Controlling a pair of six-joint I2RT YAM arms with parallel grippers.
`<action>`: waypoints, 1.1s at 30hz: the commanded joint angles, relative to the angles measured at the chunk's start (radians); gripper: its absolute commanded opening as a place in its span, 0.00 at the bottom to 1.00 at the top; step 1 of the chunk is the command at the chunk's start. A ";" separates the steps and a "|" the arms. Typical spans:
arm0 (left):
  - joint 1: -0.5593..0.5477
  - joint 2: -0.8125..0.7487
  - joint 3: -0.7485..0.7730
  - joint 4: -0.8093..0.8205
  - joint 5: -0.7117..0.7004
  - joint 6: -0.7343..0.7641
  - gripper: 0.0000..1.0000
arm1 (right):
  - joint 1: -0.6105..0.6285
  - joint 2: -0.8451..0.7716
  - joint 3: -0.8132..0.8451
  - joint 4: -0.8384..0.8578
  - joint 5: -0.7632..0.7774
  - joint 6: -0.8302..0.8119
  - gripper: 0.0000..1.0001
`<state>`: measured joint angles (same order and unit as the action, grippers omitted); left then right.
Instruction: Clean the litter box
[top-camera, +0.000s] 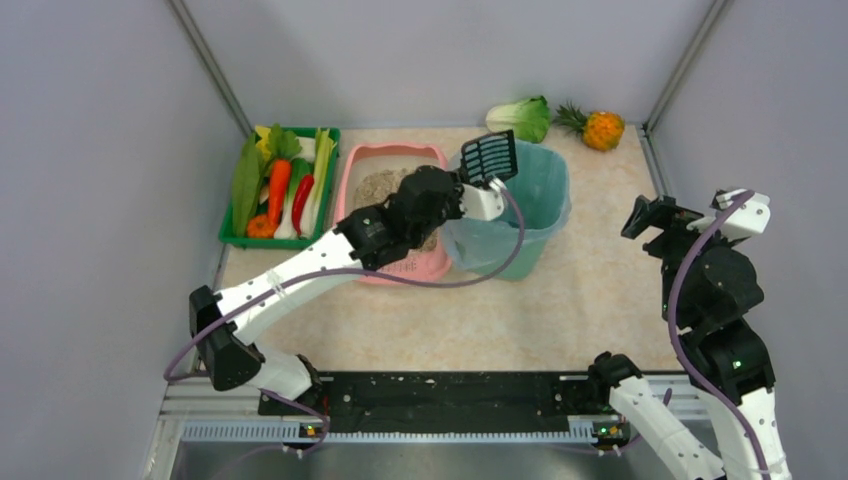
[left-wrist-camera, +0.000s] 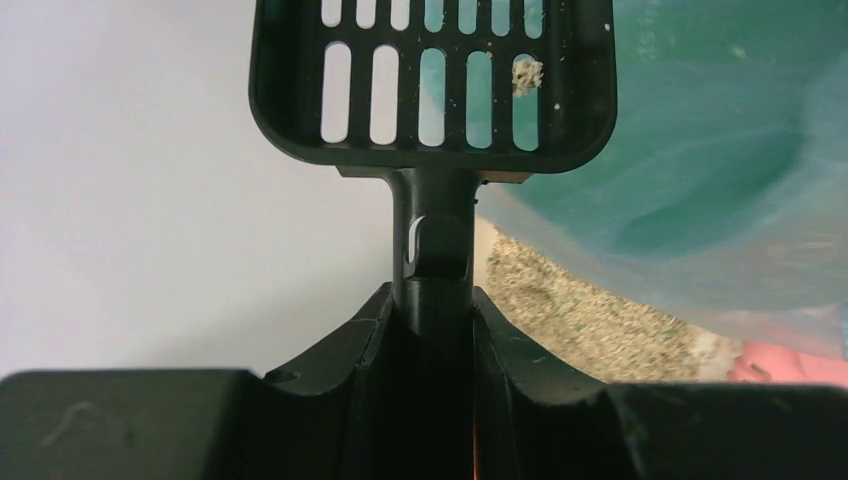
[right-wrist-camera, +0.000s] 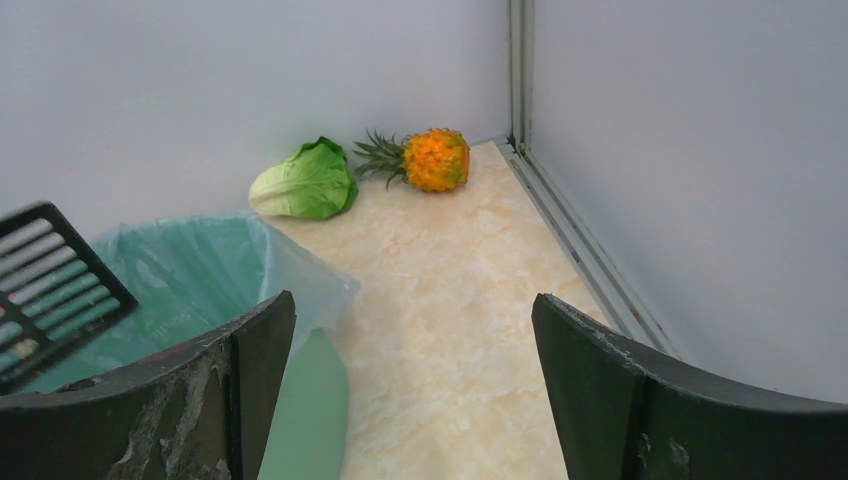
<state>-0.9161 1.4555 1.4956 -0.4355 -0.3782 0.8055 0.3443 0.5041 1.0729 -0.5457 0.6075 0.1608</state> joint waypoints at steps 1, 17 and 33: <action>-0.098 0.004 -0.100 0.258 -0.283 0.348 0.00 | 0.010 0.013 0.001 0.034 -0.012 0.011 0.89; -0.092 0.112 0.184 -0.055 -0.194 0.205 0.00 | 0.009 0.008 0.002 0.035 -0.005 -0.005 0.89; 0.158 -0.098 0.205 -0.229 0.338 -0.437 0.00 | 0.009 0.053 0.037 0.046 -0.129 -0.007 0.89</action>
<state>-0.8238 1.4986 1.6905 -0.6575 -0.2409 0.5861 0.3443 0.5247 1.0733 -0.5404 0.5716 0.1585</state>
